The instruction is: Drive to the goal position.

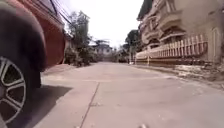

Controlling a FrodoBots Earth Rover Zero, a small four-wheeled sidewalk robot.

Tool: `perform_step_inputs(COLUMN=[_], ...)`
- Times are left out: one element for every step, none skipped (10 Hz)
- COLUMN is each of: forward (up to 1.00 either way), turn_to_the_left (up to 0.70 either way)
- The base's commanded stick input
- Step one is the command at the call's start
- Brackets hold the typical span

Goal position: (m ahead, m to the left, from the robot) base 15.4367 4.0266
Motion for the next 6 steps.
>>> perform_step_inputs(forward=[1.00, 1.00, 1.00, 1.00, 1.00, 1.00], turn_to_the_left=[0.07, 0.08, 0.09, 0.14, 0.21, 0.27])
